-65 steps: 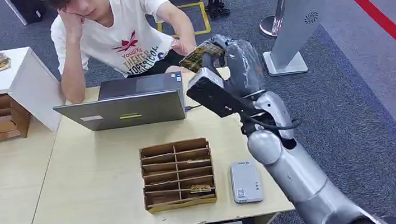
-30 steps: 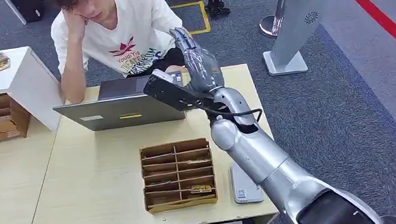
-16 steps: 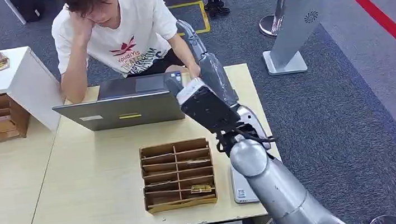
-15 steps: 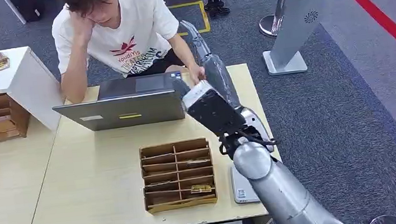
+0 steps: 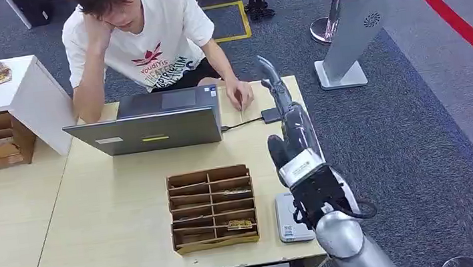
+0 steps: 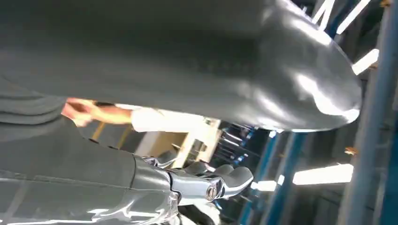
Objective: Pass the card to the sensor for recognition and then transmit it.
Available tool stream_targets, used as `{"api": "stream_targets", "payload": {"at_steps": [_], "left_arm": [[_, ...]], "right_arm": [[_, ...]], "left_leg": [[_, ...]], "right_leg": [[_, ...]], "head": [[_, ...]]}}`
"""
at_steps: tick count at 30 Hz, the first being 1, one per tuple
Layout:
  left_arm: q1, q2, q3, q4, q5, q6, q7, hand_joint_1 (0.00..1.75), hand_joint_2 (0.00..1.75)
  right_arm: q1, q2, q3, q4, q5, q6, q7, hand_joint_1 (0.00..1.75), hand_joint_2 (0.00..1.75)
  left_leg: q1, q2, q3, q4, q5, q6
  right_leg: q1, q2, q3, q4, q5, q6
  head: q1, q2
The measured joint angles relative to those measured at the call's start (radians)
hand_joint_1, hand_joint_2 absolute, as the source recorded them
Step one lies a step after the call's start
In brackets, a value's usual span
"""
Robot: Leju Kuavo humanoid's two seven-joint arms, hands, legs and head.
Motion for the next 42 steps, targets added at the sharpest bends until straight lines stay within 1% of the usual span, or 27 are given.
{"api": "stream_targets", "payload": {"at_steps": [1,7,10,18,21,22,24,25,26,27,29,35,37,38,39,40,41,42], "left_arm": [[0.001,0.000,0.008,0.000,0.004,0.001,0.000,0.00,1.75],[0.002,0.000,0.013,0.000,0.011,0.008,0.000,0.00,1.75],[0.002,0.000,0.018,0.000,0.011,0.010,0.000,0.00,1.75],[0.002,0.000,0.029,0.000,0.014,0.013,0.002,0.00,1.75],[0.002,0.000,0.029,0.000,0.016,0.016,0.002,0.00,1.75],[0.002,0.000,0.029,0.000,0.016,0.017,0.002,0.00,1.75],[0.002,0.000,0.029,0.000,0.016,0.017,0.003,0.00,1.75],[0.002,0.000,0.029,0.000,0.016,0.017,0.003,0.00,1.75],[0.002,0.000,0.029,0.000,0.016,0.017,0.003,0.00,1.75],[0.002,0.000,0.029,0.000,0.016,0.017,0.003,0.00,1.75],[0.002,0.000,0.029,0.000,0.016,0.017,0.003,0.00,1.75],[0.002,0.000,0.029,0.000,0.015,0.017,0.003,0.00,1.75],[0.002,0.000,0.029,0.000,0.015,0.017,0.003,0.00,1.75],[0.002,0.000,0.029,0.000,0.015,0.017,0.003,0.00,1.75],[0.002,0.000,0.029,0.000,0.015,0.017,0.003,0.00,1.75],[0.002,0.000,0.029,0.000,0.015,0.017,0.003,0.00,1.75],[0.002,0.000,0.029,0.000,0.015,0.017,0.003,0.00,1.75],[0.002,0.000,0.029,0.000,0.015,0.017,0.003,0.00,1.75]], "right_arm": [[0.024,-0.008,0.008,0.001,-0.001,0.010,0.003,0.00,1.75],[0.114,-0.030,0.056,0.025,0.003,0.034,0.003,0.00,1.75],[0.128,-0.035,0.083,0.054,0.002,0.063,0.011,0.00,1.75],[0.149,-0.040,0.120,0.104,-0.005,0.075,0.022,0.00,1.75],[0.147,-0.041,0.144,0.143,0.033,0.055,0.020,0.00,1.75],[0.146,-0.041,0.153,0.157,0.052,0.040,0.020,0.10,1.75],[0.145,-0.041,0.170,0.188,0.097,0.002,0.021,0.10,1.75],[0.144,-0.041,0.175,0.201,0.107,-0.012,0.021,0.44,1.75],[0.143,-0.041,0.180,0.210,0.113,-0.021,0.022,1.36,1.75],[0.142,-0.042,0.183,0.218,0.121,-0.028,0.022,1.61,1.75],[0.141,-0.042,0.187,0.228,0.126,-0.036,0.022,1.75,1.75],[0.141,-0.042,0.187,0.240,0.172,-0.081,0.033,1.75,1.75],[0.141,-0.042,0.186,0.243,0.214,-0.105,0.045,1.75,1.75],[0.141,-0.042,0.185,0.243,0.236,-0.118,0.050,1.71,1.75],[0.141,-0.042,0.184,0.244,0.255,-0.128,0.055,1.62,1.75],[0.141,-0.043,0.183,0.244,0.283,-0.141,0.063,1.48,1.75],[0.141,-0.043,0.183,0.246,0.316,-0.157,0.070,1.40,1.75],[0.140,-0.044,0.182,0.247,0.348,-0.174,0.079,1.13,1.75]], "left_leg": [[0.000,0.000,0.000,0.000,0.000,0.000],[0.000,0.000,-0.001,0.000,0.000,0.000],[0.000,0.000,-0.001,0.000,0.000,0.000],[0.000,0.000,-0.001,0.000,0.000,0.000],[0.000,0.000,-0.001,0.000,0.000,0.000],[0.000,0.000,-0.001,0.000,0.000,0.000],[0.000,0.000,-0.001,0.000,0.000,0.000],[0.000,0.000,-0.001,0.000,0.000,0.000],[0.000,0.000,-0.001,0.000,0.000,0.000],[0.000,0.000,-0.001,0.000,0.000,0.000],[0.000,0.000,-0.001,0.000,0.000,0.000],[0.000,0.000,-0.001,0.000,0.000,0.000],[0.000,0.000,-0.001,0.000,0.000,0.000],[0.000,0.000,-0.001,0.000,0.000,0.000],[0.000,0.000,-0.001,0.000,0.000,0.000],[0.000,0.000,-0.001,0.000,0.000,0.000],[0.000,0.000,-0.001,0.000,0.000,0.000],[0.000,0.000,-0.001,0.000,0.000,0.000]], "right_leg": [[0.000,0.000,0.000,0.000,0.000,0.000],[0.000,0.000,-0.001,0.000,0.000,0.000],[0.000,0.000,-0.001,0.000,0.000,0.000],[0.000,0.000,-0.001,0.000,0.000,0.000],[0.000,0.000,-0.001,0.000,0.000,0.000],[0.000,0.000,-0.001,0.000,0.000,0.000],[0.000,0.000,-0.001,0.000,0.000,0.000],[0.000,0.000,-0.001,0.000,0.000,0.000],[0.000,0.000,-0.001,0.000,0.000,0.000],[0.000,0.000,-0.001,0.000,0.000,0.000],[0.000,0.000,-0.001,0.000,0.000,0.000],[0.000,0.000,-0.001,0.000,0.000,0.000],[0.000,0.000,-0.001,0.000,0.000,0.000],[0.000,0.000,-0.001,0.000,0.000,0.000],[0.000,0.000,-0.001,0.000,0.000,0.000],[0.000,0.000,-0.001,0.000,0.000,0.000],[0.000,0.000,-0.001,0.000,0.000,0.000],[0.000,0.000,-0.001,0.000,0.000,0.000]], "head": [[0.000,0.000],[0.000,0.000],[0.000,0.000],[0.000,0.000],[0.000,0.000],[0.000,0.000],[0.000,0.000],[0.000,0.000],[0.000,0.000],[0.000,0.000],[0.000,0.000],[0.000,0.000],[0.000,0.000],[0.000,0.000],[0.000,0.000],[0.000,0.000],[0.000,0.000],[0.000,0.000]]}}
